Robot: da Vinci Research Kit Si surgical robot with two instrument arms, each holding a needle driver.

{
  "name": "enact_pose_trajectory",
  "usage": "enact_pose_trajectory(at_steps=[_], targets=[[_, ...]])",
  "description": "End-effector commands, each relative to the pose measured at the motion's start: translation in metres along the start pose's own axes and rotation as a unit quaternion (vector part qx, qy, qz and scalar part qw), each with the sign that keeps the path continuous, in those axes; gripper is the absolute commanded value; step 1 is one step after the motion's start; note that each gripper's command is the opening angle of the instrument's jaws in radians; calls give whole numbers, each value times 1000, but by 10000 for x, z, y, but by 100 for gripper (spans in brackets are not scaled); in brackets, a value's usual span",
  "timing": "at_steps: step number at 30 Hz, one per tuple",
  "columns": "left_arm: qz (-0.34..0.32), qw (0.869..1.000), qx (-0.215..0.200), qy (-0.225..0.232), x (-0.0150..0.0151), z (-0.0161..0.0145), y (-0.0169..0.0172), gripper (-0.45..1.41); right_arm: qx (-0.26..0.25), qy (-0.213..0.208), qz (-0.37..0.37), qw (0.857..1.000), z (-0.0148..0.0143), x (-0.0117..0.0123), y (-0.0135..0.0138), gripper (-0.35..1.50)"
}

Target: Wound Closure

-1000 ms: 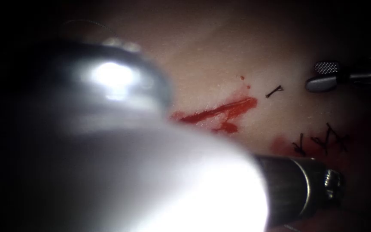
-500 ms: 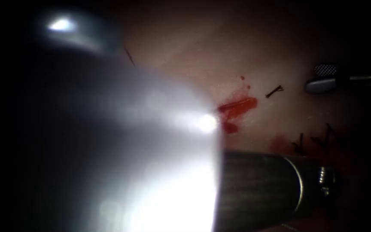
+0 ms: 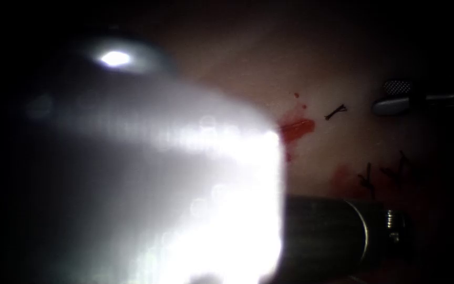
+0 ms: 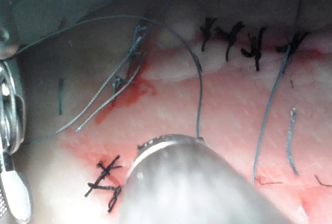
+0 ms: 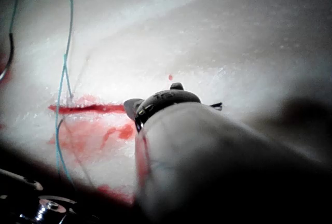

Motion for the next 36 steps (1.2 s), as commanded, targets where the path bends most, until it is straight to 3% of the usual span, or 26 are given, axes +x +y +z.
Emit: enact_pose_trajectory(at_steps=[1, 4, 8, 12, 16, 19, 20, 22, 26, 33, 36], targets=[[2, 1000, 8, 6, -1, -2, -6, -45, 1, 0, 0, 1000, 8, 1, -4, 148], [-11, 1000, 23, 19, -2, -21, -12, -45, 1, 0, -1, 1000, 8, 1, -4, 148], [-61, 995, 57, 63, -11, -74, -27, -45, 0, 0, 2, 1000, 7, 5, -5, 148], [-71, 992, 73, 70, -41, -112, -33, -45, -1, -1, -42, 999, 4, 23, -8, 148], [-83, 990, 84, 73, -65, -133, -33, -45, 9, 19, -31, 999, -6, 43, -13, 148], [-79, 993, 55, 68, -67, -117, -31, -37, 23, 40, -8, 999, -11, 46, -18, 148], [-74, 994, 49, 66, -65, -111, -29, -10, 28, 38, -9, 999, -10, 44, -19, 148], [-70, 995, 30, 63, -58, -97, -21, 19, 42, 33, -5, 999, -7, 41, -20, 148], [-38, 998, 5, 55, -38, -66, -2, 56, 48, 32, -3, 998, 1, 32, -18, 148], [6, 999, -12, 35, -27, -16, 5, 56, 48, 33, 3, 998, 6, 27, -18, 148], [14, 1000, -11, 14, -29, 2, -2, 67, 51, 32, 6, 998, 5, 27, -19, 148]])
